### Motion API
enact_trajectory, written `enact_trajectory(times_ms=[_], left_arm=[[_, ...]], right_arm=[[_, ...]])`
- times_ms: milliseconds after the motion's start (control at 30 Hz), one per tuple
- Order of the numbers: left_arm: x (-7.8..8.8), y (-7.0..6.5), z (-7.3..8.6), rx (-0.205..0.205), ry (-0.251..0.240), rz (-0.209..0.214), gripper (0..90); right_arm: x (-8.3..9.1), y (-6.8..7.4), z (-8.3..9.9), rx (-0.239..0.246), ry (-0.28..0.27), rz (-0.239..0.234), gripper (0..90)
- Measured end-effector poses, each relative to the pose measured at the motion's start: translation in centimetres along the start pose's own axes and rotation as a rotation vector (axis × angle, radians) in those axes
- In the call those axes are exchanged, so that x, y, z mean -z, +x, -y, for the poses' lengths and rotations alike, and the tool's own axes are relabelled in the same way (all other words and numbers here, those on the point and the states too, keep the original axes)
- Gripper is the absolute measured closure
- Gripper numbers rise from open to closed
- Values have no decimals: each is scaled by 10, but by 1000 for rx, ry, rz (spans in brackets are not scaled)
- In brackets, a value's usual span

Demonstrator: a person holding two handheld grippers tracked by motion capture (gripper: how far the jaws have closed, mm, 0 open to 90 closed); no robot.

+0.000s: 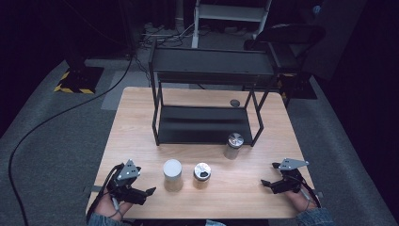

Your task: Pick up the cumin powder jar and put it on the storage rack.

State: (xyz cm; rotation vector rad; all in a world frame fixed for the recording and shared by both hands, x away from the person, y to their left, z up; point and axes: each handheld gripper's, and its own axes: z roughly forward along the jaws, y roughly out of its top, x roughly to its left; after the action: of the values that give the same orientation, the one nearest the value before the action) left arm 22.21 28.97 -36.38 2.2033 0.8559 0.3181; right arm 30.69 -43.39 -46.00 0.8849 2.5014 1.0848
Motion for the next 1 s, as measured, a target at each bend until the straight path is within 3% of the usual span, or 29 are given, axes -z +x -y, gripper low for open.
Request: enact_trajectory(times_ms=[67, 367, 1000], left_arm=[[1, -2, -4, -8, 0, 17, 94], [-1, -5, -17, -22, -5, 18, 101], [-20, -1, -42, -73, -4, 71, 108]], right_arm=[[0, 0, 0, -1, 0, 0, 50], [0, 0, 0, 0, 0, 0, 50], [0, 4, 0, -10, 2, 14, 46]])
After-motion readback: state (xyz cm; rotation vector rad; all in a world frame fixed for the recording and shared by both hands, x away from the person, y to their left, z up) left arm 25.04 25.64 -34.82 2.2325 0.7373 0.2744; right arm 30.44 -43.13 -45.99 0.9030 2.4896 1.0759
